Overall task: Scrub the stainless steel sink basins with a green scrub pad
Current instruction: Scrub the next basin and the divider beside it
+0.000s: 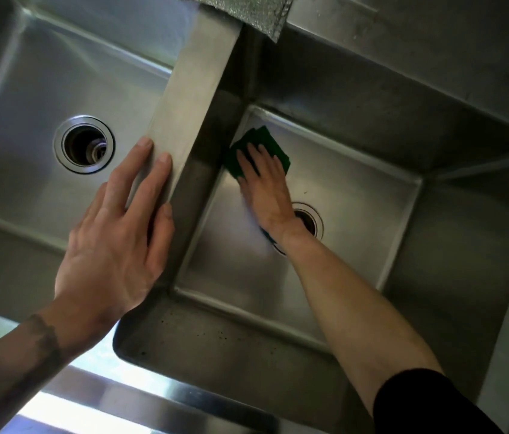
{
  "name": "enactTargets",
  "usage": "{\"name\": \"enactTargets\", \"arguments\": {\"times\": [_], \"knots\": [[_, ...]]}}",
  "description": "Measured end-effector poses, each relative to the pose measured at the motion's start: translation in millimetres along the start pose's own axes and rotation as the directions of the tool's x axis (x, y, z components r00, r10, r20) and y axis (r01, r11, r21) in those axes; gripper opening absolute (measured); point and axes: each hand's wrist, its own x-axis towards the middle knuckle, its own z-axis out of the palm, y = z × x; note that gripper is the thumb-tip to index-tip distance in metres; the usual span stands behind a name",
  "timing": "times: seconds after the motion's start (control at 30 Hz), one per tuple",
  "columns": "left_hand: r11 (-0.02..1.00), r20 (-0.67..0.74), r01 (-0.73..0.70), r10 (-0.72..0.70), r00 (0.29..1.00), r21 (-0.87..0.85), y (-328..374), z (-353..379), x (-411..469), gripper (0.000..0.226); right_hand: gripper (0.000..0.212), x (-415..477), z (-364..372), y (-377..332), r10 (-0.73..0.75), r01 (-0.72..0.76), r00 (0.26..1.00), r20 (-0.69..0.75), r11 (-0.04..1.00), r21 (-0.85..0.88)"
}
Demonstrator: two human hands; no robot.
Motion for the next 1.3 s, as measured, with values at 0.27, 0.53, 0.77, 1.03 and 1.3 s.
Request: {"name": "enactTargets", "arguments": {"times": [0.27, 0.53, 0.77, 1.03, 1.3], "knots": [[0.999, 0.044, 0.006, -0.008, 0.999, 0.044, -1, 1, 1, 0.058, 0.051, 29, 7, -30, 0.352, -0.336, 0.925, -0.143, 0.934, 0.123], [1.000, 0.023, 0.012, -0.012, 1.000, -0.010, 0, 0, 0, 0.056, 0.047, -23, -22, 42, 0.210, -0.208, 0.975, -0.075, 0.977, 0.040], [0.999, 0.022, 0.001, -0.002, 1.000, 0.040, -3, 2, 1, 0.057, 0.050, -127, -39, 78, 0.489, -0.481, 0.863, -0.126, 0.872, 0.089], [0.999, 0.068, 0.018, -0.021, 0.997, 0.040, 1, -1, 2, 0.057, 0.050, -145, -29, 47, 0.331, -0.318, 0.942, -0.061, 0.934, 0.163], [0.999, 0.056, 0.034, -0.036, 0.998, 0.024, 5, -6, 5, 0.056, 0.072, -158, -30, 34, 0.089, -0.083, 0.990, 0.110, 0.995, -0.062]]}}
